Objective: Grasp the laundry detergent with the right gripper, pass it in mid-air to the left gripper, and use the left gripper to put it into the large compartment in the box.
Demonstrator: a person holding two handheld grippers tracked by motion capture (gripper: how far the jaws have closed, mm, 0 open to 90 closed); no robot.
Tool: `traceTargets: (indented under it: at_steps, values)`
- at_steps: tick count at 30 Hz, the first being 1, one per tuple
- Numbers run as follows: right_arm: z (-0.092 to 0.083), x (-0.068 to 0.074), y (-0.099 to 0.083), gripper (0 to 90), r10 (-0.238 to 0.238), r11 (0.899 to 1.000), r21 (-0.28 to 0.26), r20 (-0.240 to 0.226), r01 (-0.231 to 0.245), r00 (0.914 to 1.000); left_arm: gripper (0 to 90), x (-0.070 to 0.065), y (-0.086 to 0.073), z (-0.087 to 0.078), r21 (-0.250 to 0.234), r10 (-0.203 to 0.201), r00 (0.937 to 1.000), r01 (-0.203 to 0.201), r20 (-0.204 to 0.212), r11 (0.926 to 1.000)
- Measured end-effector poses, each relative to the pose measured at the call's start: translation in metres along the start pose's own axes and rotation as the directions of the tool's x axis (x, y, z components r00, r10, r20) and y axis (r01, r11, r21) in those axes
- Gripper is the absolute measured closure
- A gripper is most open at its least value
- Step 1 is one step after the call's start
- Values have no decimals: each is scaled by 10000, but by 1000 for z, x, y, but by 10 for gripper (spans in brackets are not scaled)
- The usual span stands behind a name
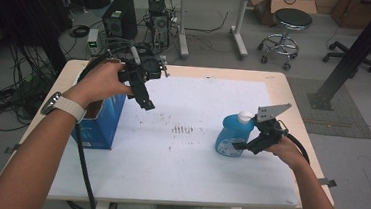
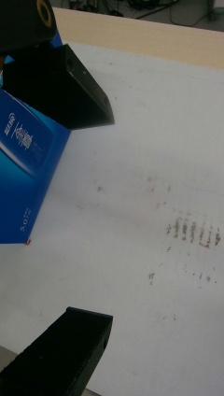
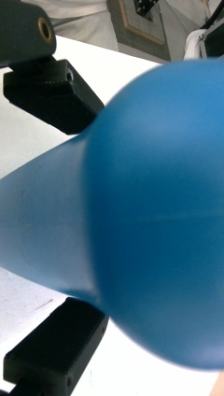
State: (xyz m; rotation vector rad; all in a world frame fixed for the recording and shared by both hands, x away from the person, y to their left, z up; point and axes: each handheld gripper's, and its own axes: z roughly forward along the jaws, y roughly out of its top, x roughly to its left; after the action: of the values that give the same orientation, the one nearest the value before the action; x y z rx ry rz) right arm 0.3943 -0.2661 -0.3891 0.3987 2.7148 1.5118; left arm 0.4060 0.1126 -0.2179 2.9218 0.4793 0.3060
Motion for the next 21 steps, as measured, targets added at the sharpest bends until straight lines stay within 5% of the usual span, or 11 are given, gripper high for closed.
traceTargets:
  at_steps: [21]
  values:
    - [1,0,-5,251,-152,9994,-324,-43,151,9999,63,0,2,2,39,31,10000,-32,20,10000]
